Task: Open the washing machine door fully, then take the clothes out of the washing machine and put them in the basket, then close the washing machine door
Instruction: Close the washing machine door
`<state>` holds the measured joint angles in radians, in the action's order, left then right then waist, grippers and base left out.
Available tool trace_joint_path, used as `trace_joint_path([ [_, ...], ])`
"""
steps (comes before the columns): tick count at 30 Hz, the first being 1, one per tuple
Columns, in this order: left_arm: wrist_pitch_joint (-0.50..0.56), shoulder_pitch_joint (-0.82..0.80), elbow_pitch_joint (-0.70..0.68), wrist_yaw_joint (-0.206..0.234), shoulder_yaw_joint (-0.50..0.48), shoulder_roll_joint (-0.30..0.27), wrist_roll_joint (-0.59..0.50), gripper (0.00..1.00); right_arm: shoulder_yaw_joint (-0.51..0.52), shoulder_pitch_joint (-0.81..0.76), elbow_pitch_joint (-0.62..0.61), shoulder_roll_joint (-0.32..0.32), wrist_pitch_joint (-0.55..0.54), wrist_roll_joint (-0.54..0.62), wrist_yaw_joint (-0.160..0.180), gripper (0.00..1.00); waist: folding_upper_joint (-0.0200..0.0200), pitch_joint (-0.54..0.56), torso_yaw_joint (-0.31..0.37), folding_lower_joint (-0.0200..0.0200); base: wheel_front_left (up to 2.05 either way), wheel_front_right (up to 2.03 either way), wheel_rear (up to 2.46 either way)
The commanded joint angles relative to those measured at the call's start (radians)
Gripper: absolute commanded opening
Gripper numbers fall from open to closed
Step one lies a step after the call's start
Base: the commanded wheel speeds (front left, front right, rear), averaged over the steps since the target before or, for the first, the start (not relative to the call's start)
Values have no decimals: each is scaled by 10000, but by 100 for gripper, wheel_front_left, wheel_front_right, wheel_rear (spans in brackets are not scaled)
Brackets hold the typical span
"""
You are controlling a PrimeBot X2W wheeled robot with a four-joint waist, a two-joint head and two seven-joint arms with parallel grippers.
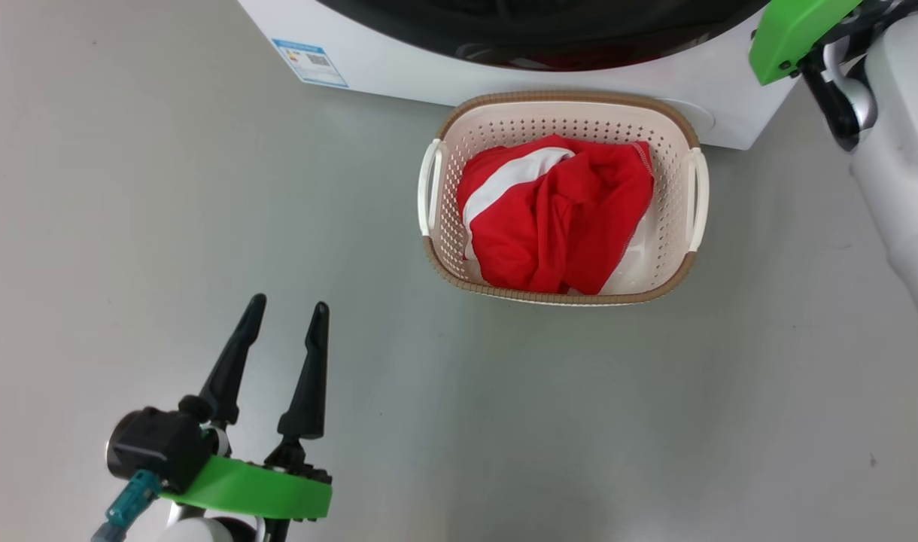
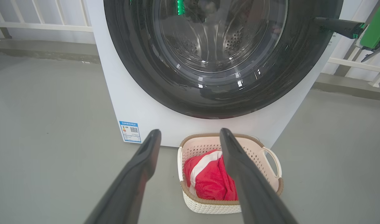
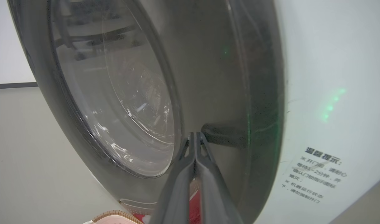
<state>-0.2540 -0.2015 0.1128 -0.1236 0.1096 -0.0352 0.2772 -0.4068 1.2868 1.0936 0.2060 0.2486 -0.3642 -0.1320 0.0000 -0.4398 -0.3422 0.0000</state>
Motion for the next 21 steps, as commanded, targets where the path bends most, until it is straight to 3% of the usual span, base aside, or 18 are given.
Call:
trace_joint_path([
  [1,-78,-156,-168,11,-278,-151,51,100,17,279,-31,-32,102,99,13,0,0,-21,-35,0,0,0,0],
  [7,-78,-217,-79,-5,-360,-151,59,100,412,634,255,13,126,424,13,0,0,-39,-53,0,0,0,0],
  [12,-78,-267,-136,74,-703,-151,26,100,836,8,-498,-262,129,420,13,0,0,43,135,0,0,0,0],
  [13,-78,-263,-140,87,-757,-151,69,100,895,-162,-669,-320,129,379,13,6,0,74,195,0,0,0,0],
  [14,-78,-254,-123,82,-783,-151,175,100,923,-352,-855,-391,130,337,13,21,0,114,256,0,0,0,0],
  [15,-78,-254,-123,82,-783,-151,175,100,923,-352,-855,-391,130,337,13,21,0,114,256,0,0,0,0],
  [17,-78,-265,63,52,-870,-151,308,100,995,-945,-1415,-544,130,217,13,73,0,260,449,0,0,0,0],
  [18,-78,-265,63,52,-870,-151,308,100,995,-945,-1415,-544,130,217,13,73,0,260,449,0,0,0,0],
  [19,-78,-323,159,39,-981,-151,291,100,1012,-1347,-1789,-611,130,152,13,100,0,374,597,0,0,0,0],
  [21,-78,-351,209,33,-1015,-151,273,100,1008,-1554,-1978,-627,130,135,13,100,0,443,667,0,0,0,0],
])
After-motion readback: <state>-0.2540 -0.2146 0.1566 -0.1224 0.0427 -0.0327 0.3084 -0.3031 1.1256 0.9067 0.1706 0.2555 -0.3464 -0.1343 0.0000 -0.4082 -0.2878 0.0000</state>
